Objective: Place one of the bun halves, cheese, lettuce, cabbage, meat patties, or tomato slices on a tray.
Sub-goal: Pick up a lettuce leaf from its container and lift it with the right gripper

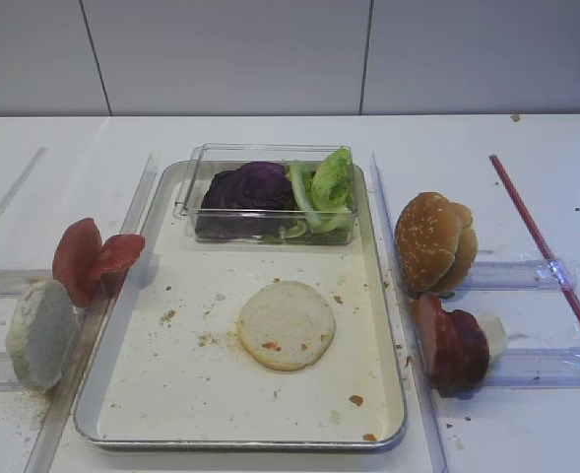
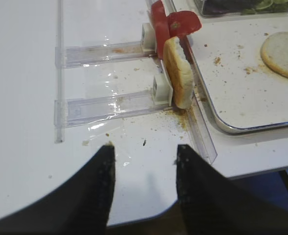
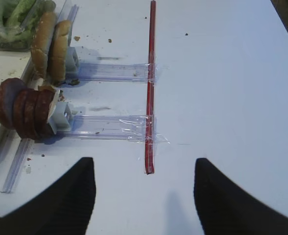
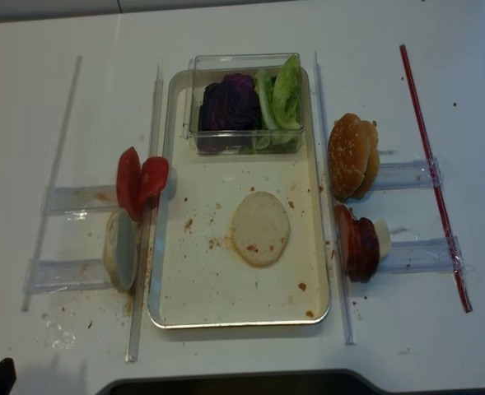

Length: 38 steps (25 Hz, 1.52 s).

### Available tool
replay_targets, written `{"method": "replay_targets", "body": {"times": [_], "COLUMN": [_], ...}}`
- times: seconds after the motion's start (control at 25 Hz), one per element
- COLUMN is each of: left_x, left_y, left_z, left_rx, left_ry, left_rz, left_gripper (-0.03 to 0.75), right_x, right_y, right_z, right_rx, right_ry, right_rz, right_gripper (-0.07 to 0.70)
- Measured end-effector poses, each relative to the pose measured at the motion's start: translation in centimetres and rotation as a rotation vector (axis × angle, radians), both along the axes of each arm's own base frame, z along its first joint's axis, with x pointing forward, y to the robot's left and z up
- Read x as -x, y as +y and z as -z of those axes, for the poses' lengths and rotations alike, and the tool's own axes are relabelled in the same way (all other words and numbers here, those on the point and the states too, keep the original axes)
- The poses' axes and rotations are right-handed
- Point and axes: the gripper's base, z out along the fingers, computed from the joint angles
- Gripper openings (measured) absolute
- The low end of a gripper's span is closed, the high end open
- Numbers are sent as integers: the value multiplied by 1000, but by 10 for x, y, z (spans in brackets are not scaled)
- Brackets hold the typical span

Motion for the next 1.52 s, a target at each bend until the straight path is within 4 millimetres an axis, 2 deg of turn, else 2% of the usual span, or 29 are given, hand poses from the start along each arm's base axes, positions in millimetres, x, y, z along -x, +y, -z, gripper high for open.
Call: {"method": "replay_targets", "body": {"times": [0.64,0.8,0.96,1.08,1.28,1.52], "left_x": [0,0,0,0,0,0], "left_y": [0,0,0,0,0,0], "left_z": [0,0,0,0,0,0], "left_rx": [0,0,0,0,0,0], "left_ry": [0,0,0,0,0,0], "left_rz": [0,0,0,0,0,0], "left_gripper": [289,289,289,289,288,288], "right_x": [0,-6,-22,-39,-74,-124], "right_y": [2,2,2,2,7,6], "right_z": [0,-1,-16,-34,-66,-86], "right_rx": [-24,-29,-46,-68,-143,-177], "right_ry": [-1,38,126,190,297,466], "right_rz": [-13,-15,-5,-5,-35,-23], "right_gripper": [480,477,447,442,440,440]}}
